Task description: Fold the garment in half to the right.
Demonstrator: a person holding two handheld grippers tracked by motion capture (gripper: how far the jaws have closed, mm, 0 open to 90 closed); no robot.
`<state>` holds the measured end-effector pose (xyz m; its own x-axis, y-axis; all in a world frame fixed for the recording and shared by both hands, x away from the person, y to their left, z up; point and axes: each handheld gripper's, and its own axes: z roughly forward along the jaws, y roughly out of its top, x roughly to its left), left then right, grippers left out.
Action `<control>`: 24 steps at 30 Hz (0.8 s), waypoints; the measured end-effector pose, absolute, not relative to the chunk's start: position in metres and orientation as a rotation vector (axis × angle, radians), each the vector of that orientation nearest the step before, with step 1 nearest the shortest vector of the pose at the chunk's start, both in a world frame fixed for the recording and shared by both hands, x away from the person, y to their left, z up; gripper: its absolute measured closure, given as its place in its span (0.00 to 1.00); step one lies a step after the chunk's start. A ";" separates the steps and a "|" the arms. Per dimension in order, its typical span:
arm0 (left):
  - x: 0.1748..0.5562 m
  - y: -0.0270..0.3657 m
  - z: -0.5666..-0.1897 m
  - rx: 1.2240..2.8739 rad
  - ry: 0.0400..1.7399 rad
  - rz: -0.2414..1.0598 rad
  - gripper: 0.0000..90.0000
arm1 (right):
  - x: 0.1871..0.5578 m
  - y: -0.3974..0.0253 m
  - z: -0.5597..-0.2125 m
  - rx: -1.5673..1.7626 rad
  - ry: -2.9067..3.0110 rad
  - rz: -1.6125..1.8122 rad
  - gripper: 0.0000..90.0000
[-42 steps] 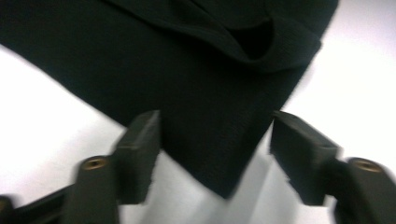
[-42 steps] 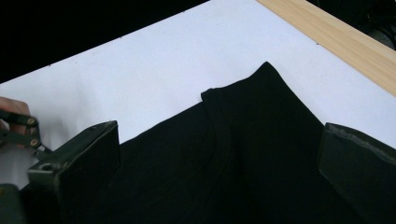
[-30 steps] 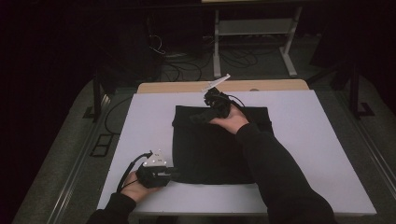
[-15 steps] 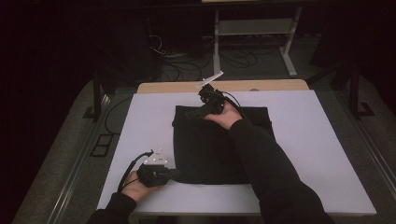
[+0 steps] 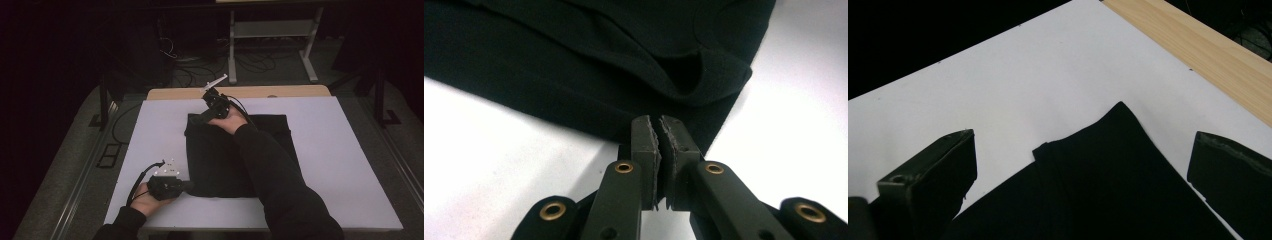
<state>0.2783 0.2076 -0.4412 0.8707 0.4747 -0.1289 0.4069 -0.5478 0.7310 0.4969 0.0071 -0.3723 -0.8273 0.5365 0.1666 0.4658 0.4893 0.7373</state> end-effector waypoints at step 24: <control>0.277 0.210 -0.429 2.123 0.606 0.107 0.93 | 0.532 0.040 -0.422 0.936 2.660 1.228 0.05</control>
